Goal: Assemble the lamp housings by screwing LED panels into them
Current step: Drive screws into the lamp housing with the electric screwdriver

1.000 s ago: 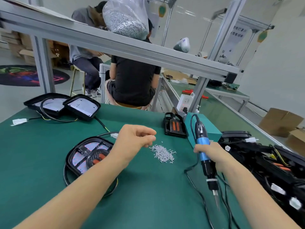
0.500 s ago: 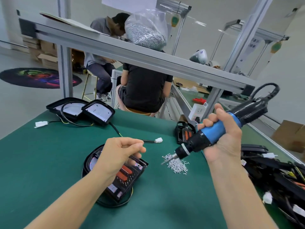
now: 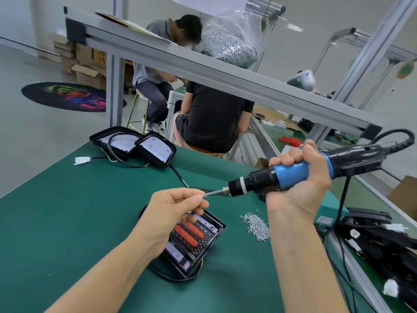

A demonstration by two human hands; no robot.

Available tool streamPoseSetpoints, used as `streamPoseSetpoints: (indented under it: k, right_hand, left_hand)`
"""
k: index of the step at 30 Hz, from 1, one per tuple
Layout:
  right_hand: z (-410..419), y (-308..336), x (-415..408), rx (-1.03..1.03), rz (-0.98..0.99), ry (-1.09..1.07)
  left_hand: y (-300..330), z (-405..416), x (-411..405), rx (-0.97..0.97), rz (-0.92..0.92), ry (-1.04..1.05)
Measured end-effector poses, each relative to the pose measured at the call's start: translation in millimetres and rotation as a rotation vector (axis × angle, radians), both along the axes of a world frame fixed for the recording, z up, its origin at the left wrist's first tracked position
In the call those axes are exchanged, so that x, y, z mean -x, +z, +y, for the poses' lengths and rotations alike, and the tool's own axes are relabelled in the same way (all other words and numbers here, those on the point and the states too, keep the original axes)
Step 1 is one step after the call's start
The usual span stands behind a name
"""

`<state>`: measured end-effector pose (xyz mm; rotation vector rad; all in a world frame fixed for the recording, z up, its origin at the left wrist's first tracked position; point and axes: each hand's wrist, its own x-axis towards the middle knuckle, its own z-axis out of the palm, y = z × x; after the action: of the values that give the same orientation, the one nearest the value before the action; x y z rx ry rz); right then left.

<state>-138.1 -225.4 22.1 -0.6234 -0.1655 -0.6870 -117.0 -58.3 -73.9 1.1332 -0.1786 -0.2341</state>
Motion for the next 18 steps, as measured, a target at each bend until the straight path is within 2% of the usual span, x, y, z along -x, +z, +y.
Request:
streamPoseSetpoints:
  k: [18]
  right_hand:
    - [0.5, -3.7, 2.3, 0.069, -0.024, -0.026]
  left_hand:
    - [-2.7, -5.2, 2.4, 0.02, -0.006, -0.013]
